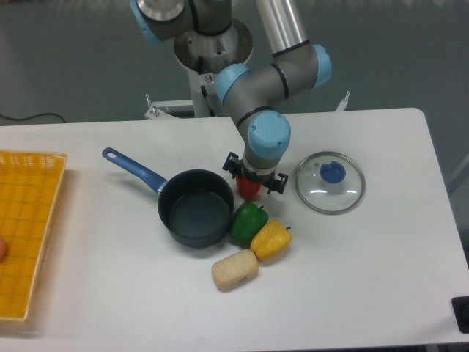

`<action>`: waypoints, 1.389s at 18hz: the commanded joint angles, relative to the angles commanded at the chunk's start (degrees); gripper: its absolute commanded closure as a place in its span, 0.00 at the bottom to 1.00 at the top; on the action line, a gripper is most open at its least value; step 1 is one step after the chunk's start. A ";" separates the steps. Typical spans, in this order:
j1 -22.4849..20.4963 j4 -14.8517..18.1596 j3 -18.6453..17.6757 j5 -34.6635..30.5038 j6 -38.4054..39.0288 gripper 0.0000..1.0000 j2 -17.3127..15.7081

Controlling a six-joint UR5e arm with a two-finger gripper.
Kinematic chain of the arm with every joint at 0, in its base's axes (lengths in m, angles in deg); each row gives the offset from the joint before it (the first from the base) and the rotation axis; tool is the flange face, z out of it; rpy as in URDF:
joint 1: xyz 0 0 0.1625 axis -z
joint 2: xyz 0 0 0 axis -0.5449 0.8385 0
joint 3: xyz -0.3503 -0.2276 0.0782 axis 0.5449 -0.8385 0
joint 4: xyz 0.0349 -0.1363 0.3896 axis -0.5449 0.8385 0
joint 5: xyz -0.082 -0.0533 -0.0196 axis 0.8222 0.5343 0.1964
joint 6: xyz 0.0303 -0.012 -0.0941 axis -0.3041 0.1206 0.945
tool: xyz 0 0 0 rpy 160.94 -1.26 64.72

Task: Pick up the red pepper
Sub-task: 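Close the gripper on the red pepper and lift it, then carry the red pepper over onto the glass lid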

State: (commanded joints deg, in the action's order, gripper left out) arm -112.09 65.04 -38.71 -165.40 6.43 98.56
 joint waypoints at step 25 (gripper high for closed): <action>-4.30 7.03 11.06 -0.18 -17.13 0.67 -3.78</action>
State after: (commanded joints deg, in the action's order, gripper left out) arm -116.39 72.07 -27.65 -165.58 -10.70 94.78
